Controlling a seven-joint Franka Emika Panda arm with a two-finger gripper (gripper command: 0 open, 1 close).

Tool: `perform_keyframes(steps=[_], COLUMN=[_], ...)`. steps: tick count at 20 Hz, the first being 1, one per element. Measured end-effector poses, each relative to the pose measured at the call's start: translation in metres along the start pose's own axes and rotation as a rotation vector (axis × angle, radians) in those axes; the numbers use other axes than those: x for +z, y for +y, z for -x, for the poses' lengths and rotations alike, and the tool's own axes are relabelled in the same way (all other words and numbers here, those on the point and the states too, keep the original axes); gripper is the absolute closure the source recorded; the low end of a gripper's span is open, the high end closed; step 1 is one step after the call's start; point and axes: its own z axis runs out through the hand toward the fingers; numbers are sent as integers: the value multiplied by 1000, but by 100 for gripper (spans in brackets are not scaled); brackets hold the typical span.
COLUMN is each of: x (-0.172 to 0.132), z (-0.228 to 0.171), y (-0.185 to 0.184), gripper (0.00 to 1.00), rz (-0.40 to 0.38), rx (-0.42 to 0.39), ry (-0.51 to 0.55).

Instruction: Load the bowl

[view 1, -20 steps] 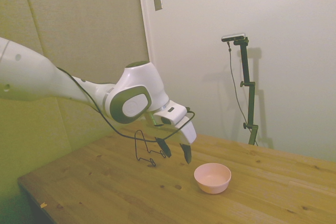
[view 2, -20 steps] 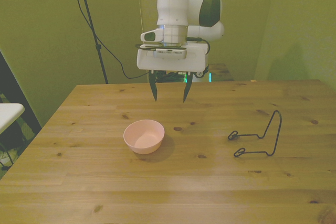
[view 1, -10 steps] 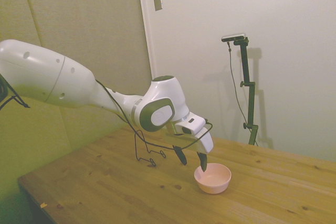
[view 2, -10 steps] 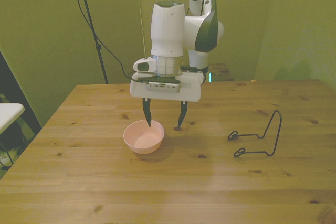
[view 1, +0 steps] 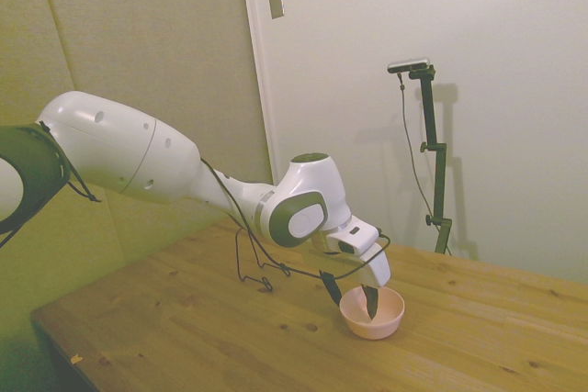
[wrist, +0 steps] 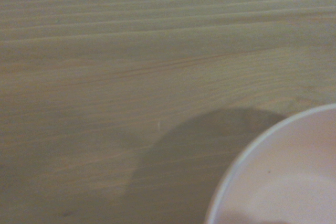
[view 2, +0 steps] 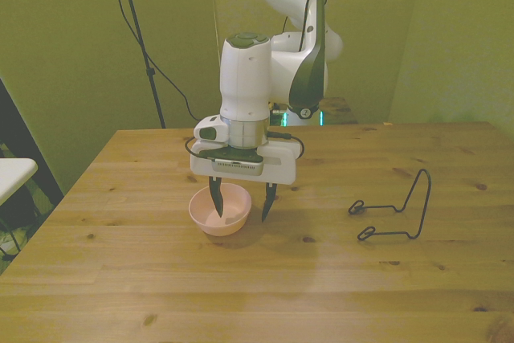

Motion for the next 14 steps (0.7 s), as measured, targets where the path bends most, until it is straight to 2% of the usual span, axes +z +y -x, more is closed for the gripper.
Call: perform_keyframes(steps=[14], x=[9], z=[1], y=[0], gripper=[100], rz=[-20], rx=[26], ry=[-37])
